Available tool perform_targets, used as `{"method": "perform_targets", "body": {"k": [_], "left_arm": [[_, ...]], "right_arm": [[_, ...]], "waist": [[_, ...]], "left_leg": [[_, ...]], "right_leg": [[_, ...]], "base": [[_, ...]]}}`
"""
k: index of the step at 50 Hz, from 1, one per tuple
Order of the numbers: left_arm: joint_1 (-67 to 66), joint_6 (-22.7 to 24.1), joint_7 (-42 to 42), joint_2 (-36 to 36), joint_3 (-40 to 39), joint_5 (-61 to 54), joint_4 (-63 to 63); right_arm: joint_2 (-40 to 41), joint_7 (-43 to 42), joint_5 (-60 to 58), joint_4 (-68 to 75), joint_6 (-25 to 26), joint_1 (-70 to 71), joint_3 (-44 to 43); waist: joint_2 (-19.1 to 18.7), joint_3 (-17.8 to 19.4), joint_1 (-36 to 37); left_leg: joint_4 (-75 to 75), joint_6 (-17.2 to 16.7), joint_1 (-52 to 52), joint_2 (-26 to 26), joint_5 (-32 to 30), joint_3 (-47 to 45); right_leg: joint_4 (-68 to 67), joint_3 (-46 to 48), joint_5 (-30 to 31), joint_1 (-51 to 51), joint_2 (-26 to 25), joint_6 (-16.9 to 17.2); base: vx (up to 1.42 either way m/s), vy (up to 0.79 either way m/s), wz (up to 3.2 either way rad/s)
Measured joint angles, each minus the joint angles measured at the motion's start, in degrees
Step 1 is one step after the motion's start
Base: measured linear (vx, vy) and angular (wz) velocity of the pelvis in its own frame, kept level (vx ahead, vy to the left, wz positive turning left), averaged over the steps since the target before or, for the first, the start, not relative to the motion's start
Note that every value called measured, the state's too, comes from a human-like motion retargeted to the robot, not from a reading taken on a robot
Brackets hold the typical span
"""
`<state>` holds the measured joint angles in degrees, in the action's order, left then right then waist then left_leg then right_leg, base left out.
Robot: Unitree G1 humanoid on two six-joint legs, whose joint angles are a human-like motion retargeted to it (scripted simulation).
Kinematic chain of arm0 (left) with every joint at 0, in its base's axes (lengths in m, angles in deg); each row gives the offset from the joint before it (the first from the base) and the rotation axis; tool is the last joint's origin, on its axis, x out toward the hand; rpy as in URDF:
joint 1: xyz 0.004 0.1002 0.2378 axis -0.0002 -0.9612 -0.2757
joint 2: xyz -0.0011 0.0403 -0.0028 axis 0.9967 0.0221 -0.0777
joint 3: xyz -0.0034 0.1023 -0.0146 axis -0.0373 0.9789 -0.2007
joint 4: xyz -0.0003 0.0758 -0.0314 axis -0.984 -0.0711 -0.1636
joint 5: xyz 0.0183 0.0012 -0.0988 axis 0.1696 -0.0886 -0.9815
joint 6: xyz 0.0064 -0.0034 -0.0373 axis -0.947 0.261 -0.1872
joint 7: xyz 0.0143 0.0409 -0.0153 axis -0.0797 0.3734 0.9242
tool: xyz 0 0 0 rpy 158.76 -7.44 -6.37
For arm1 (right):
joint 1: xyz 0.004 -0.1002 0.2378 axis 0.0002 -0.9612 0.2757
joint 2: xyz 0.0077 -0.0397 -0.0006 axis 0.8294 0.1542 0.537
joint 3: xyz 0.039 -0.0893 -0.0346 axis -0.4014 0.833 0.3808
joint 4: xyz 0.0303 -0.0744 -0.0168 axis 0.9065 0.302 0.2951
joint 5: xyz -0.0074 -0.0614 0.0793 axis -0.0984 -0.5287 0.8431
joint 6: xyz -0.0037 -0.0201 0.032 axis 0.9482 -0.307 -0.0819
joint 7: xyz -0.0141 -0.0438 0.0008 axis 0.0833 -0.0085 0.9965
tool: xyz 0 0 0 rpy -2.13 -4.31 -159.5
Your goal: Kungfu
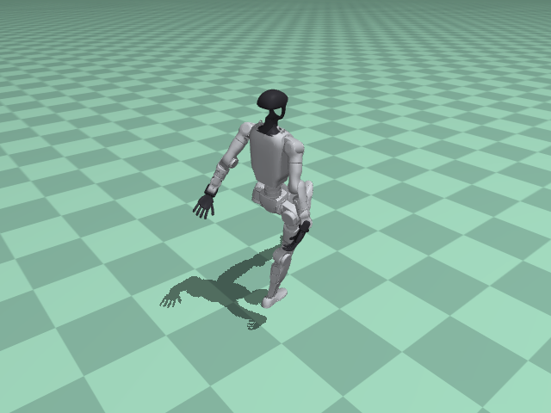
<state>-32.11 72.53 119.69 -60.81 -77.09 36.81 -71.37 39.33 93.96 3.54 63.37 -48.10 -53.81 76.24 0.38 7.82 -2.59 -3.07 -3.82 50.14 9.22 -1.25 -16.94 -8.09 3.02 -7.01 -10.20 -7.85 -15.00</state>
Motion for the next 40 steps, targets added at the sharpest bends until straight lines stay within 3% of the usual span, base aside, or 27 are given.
{"method": "perform_targets", "body": {"k": [3, 6, 8, 10, 13, 18, 20, 22, 24, 27, 29, 32, 34, 37, 40], "left_arm": [[-4.00, 3.11, 6.06, 0.51, -0.87, -0.87, 8.14], [-4.62, 9.01, 11.41, 2.53, 0.94, -3.97, 15.07], [-3.85, 11.31, 12.85, 2.78, 1.90, -5.09, 17.64], [-2.68, 13.64, 16.75, 3.69, 2.10, -8.69, 20.28], [-0.75, 16.64, 22.74, 5.51, 5.47, -13.74, 22.59], [6.05, 15.90, 24.99, 7.69, 9.13, -11.62, 23.27], [10.02, 15.35, 24.13, 9.63, 9.75, -7.80, 23.06], [14.11, 13.95, 23.73, 11.82, 9.55, -1.65, 23.73], [18.16, 11.87, 23.73, 13.82, 7.97, 6.66, 25.86], [24.69, 8.57, 22.59, 15.41, 4.35, 18.41, 30.71], [29.99, 6.77, 21.15, 15.79, 2.70, 19.10, 34.17], [39.76, 1.87, 18.68, 13.86, 2.08, 10.06, 38.24], [46.32, -1.10, 14.63, 10.54, 3.05, -0.79, 40.48], [53.75, -2.43, 2.66, 4.54, 6.64, -19.88, 44.89], [57.55, 2.26, -10.13, -1.37, 9.92, -36.29, 51.40]], "right_arm": [[4.08, -0.08, 3.97, -3.72, -3.64, -6.39, -1.33], [6.14, 5.22, 8.93, -8.18, -7.42, -9.20, -0.61], [7.90, 7.70, 9.71, -10.20, -8.94, -9.97, -0.53], [9.04, 11.05, 10.21, -13.02, -10.91, -9.67, 0.78], [8.21, 11.24, 10.91, -16.10, -11.96, -9.27, 3.34], [6.73, 7.87, 8.91, -18.82, -14.08, -8.29, 4.76], [5.56, 7.16, 6.56, -19.29, -16.00, -8.21, 5.23], [4.88, 7.02, 5.57, -18.28, -15.98, -8.44, 5.04], [5.41, 6.28, 5.44, -15.93, -14.66, -8.82, 3.74], [6.91, 3.92, 4.82, -10.90, -11.60, -9.53, 0.82], [7.88, 0.14, 3.65, -7.27, -8.27, -9.66, -1.56], [9.72, -11.23, 6.80, -3.45, -1.66, -8.88, -5.44], [11.31, -20.31, 14.66, -2.95, -0.49, -7.82, -8.66], [13.09, -27.91, 29.59, -5.26, -6.18, -5.24, -13.11], [13.77, -27.13, 45.09, -9.71, -12.71, -0.29, -15.02]], "waist": [[0.51, 0.98, 1.01], [3.70, 1.16, 4.24], [4.92, -0.41, 3.21], [4.12, -1.98, 2.36], [2.44, -6.30, -0.51], [2.20, -14.30, -8.88], [2.80, -15.55, -10.61], [3.41, -15.78, -11.78], [3.60, -15.45, -12.61], [3.25, -14.89, -13.76], [2.77, -14.38, -14.10], [2.31, -13.25, -13.74], [2.20, -12.58, -13.05], [1.72, -11.86, -11.97], [0.28, -11.05, -11.16]], "left_leg": [[-20.31, 5.03, 8.19, 1.60, -3.12, 5.34], [-44.22, 5.20, 11.04, 1.15, -6.63, 4.34], [-59.29, 9.28, 10.21, 4.40, -4.87, -3.07], [-77.42, 12.76, 9.32, 11.61, -0.29, -5.21], [-97.43, 10.44, 6.14, 13.34, -2.12, -2.13], [-113.38, -3.46, -2.43, 1.22, -12.07, -0.29], [-113.72, -7.37, -6.50, -3.18, -16.34, -1.24], [-111.19, -7.15, -9.96, -5.25, -17.91, -2.43], [-107.28, -3.62, -12.15, -4.74, -16.22, -2.62], [-99.49, 4.75, -11.94, -2.97, -9.34, -2.87], [-93.08, 8.13, -10.18, -3.12, -3.86, -2.35], [-81.47, 8.50, -7.99, -3.40, 0.31, -1.50], [-71.96, 7.81, -7.14, -4.36, 0.56, -1.37], [-55.81, 4.07, -6.66, -5.56, -0.96, -0.31], [-39.73, 0.59, -7.07, -4.48, -2.67, 1.11]], "right_leg": [[-0.09, -0.30, 0.31, 2.35, -0.68, 0.00], [0.04, -0.31, 0.32, 4.09, 2.88, 1.97], [0.85, 1.08, 0.38, 5.52, 4.19, 3.59], [0.35, 1.46, -0.32, 7.17, 2.01, 4.89], [1.65, 1.22, -0.42, 9.20, -0.03, 5.86], [3.07, 2.65, -1.55, 14.13, 2.17, 6.43], [2.98, 2.81, -1.97, 15.09, 3.48, 7.82], [2.70, 3.09, -2.47, 15.19, 4.76, 9.30], [2.40, 3.77, -3.13, 14.67, 5.44, 10.07], [2.24, 5.11, -4.10, 13.56, 6.06, 11.21], [2.13, 5.63, -4.65, 12.89, 6.17, 11.58], [1.97, 5.33, -5.29, 11.94, 5.60, 11.29], [1.93, 4.03, -5.63, 11.34, 5.27, 11.21], [1.83, 0.40, -6.18, 10.79, 4.41, 11.02], [1.04, -5.47, -6.87, 10.88, 2.87, 10.72]], "base": [[-0.02, -0.21, -0.06], [-0.18, -0.19, -0.44], [0.19, -0.23, 0.60], [0.40, -0.25, 0.31], [0.39, -0.26, 0.24], [0.27, -0.24, 0.73], [0.12, -0.09, 0.49], [0.12, 0.02, 0.46], [0.13, 0.05, 0.50], [0.10, 0.22, 0.54], [0.21, 0.19, 0.33], [0.12, 0.10, -0.11], [0.09, 0.08, -0.61], [0.12, 0.07, -1.14], [0.19, 0.13, -1.82]]}}
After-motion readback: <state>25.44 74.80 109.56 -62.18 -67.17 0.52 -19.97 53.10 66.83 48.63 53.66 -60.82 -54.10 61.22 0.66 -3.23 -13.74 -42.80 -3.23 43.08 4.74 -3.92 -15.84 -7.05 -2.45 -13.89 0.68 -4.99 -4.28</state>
